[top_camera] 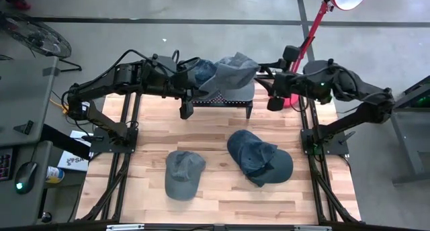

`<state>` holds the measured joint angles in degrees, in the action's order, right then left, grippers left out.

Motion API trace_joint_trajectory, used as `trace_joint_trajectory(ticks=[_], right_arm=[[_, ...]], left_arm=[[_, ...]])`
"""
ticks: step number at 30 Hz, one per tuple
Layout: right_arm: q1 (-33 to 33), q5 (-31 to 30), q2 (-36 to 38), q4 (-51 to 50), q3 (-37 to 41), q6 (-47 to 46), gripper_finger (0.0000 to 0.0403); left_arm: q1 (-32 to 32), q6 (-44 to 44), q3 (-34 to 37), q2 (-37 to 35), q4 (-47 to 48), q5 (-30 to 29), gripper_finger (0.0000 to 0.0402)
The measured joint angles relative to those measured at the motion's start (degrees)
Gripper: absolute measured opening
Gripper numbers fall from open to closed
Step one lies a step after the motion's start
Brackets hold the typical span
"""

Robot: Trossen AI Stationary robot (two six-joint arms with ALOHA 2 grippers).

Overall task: Pick & Place hat
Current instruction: Stack the top gray cap on the gray cap on the shelf

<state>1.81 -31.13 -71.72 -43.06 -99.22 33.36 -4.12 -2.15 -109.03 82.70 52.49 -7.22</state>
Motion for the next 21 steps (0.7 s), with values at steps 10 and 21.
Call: trace_joint_trajectory(ticks=[10, 21], right_arm=[[-2.05, 0.99, -0.7, 0.06, 0.0, -0.32, 0.0161], [-3.35, 2.28, -0.64, -1.08, 0.0, -0.03, 0.0062]], left_arm=[[0.0, -0.66, 0.02, 0.0, -0.04, 0.02, 0.0004], [0.0, -1.07, 0.02, 0.0, -0.15, 0.04, 0.0004]])
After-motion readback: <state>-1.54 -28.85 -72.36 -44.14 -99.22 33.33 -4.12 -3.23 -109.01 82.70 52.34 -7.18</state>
